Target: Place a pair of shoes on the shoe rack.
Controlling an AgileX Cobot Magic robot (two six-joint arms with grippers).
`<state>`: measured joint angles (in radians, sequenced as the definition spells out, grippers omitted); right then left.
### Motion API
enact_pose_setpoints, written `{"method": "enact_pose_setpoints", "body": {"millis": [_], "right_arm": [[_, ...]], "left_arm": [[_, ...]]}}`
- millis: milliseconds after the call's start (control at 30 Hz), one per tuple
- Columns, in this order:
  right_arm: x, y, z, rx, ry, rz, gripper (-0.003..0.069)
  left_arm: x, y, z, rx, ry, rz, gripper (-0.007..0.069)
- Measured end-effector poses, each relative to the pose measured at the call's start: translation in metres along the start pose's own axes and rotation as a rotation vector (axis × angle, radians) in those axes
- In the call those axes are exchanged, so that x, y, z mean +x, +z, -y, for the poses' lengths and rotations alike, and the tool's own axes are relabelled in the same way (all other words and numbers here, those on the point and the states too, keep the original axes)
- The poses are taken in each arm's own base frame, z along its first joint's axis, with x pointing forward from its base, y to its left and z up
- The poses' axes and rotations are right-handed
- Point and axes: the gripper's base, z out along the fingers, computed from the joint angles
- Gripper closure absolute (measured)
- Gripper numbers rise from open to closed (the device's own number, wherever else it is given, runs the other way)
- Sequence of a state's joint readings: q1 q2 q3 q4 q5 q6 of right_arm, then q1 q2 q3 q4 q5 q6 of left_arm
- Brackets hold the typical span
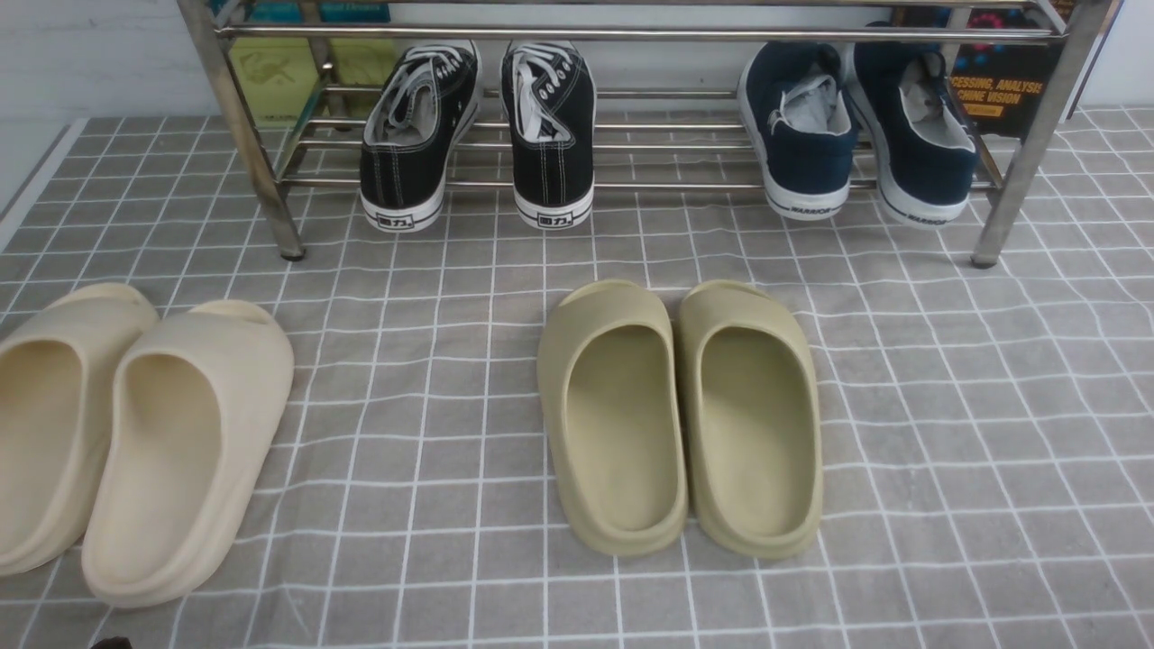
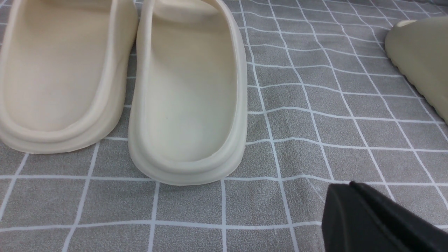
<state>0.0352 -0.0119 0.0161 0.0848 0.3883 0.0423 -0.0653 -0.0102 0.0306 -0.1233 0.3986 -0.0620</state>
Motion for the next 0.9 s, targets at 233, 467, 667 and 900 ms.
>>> {"method": "enact_pose_setpoints", "body": {"millis": [233,467,667,900], "right_arm": [[0.0,0.0,0.0,0.0,0.0,0.0,0.0419],[0.0,0.0,0.0,0.0,0.0,0.0,0.0419],[0.0,0.0,0.0,0.0,0.0,0.0,0.0419],[0.0,0.0,0.0,0.0,0.0,0.0,0.0419]], "left_arm": [[0.0,0.0,0.0,0.0,0.0,0.0,0.0617],[0.0,0.0,0.0,0.0,0.0,0.0,0.0614],[0.0,0.0,0.0,0.0,0.0,0.0,0.0605],[0.0,0.0,0.0,0.0,0.0,0.0,0.0603]]}}
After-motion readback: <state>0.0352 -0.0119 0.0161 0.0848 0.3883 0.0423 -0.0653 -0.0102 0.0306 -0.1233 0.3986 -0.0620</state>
